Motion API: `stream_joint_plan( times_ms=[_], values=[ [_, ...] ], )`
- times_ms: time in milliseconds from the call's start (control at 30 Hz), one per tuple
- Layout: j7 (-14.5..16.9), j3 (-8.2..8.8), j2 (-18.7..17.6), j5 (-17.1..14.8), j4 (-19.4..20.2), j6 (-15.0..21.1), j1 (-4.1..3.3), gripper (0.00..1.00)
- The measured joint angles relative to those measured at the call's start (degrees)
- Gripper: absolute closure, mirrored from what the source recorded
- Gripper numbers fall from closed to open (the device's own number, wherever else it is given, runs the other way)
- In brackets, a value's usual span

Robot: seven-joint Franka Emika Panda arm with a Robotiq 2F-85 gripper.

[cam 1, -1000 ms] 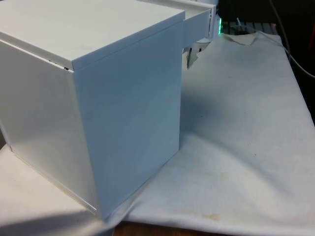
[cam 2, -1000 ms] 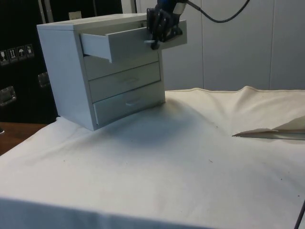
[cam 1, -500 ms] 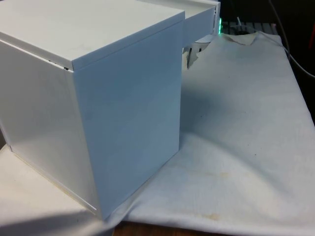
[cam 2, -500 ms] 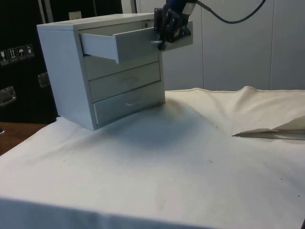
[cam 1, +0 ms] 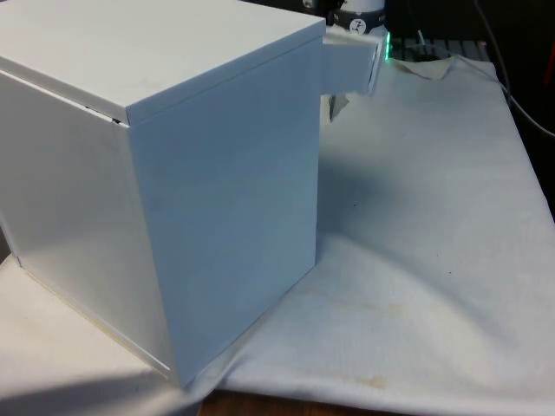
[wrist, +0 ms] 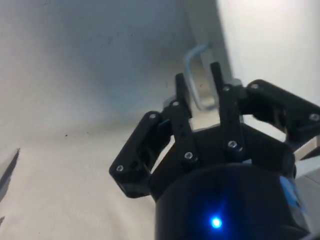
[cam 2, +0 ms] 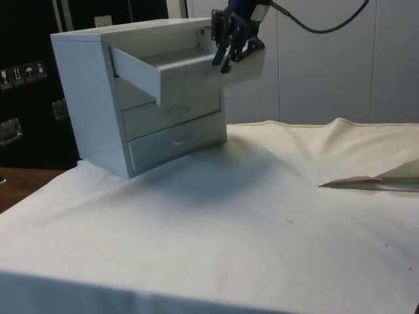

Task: Open the drawer, then close it.

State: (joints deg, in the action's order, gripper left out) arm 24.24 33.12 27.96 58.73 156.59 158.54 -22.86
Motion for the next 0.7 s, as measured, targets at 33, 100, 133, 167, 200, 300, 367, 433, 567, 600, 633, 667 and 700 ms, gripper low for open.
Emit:
stream_joint_plan(
  times_ms=[33, 100, 133, 167, 200, 300, 367, 433, 567, 600, 633, 667, 700],
  values=[
    [0.0, 0.00, 0.0, 0.0, 0.0, 0.0, 0.00, 0.67],
    [-0.1, -0.06, 0.0, 0.0, 0.0, 0.0, 0.00, 0.62],
    [-0.1, -0.06, 0.1, 0.0, 0.0, 0.0, 0.00, 0.57],
    [-0.2, -0.06, 0.1, 0.0, 0.0, 0.0, 0.00, 0.47],
    [-0.2, -0.11, 0.1, 0.0, 0.0, 0.0, 0.00, 0.42],
    [-0.2, -0.11, 0.1, 0.0, 0.0, 0.0, 0.00, 0.24],
    [-0.2, -0.11, 0.1, 0.0, 0.0, 0.0, 0.00, 0.14],
    [-0.2, -0.11, 0.1, 0.0, 0.0, 0.0, 0.00, 0.08],
    [-0.4, -0.40, 0.3, 0.0, 0.5, 0.0, 0.00, 0.00],
    [-0.5, -0.52, 0.5, 0.0, 0.8, 0.0, -0.06, 0.00],
    [-0.5, -0.52, 0.5, 0.0, 0.8, 0.0, -0.06, 0.00],
    [-0.6, -0.69, 0.8, 0.0, 1.1, 0.0, -0.06, 0.00],
    [-0.6, -0.69, 0.8, 0.0, 1.1, 0.0, -0.06, 0.00]
  ],
)
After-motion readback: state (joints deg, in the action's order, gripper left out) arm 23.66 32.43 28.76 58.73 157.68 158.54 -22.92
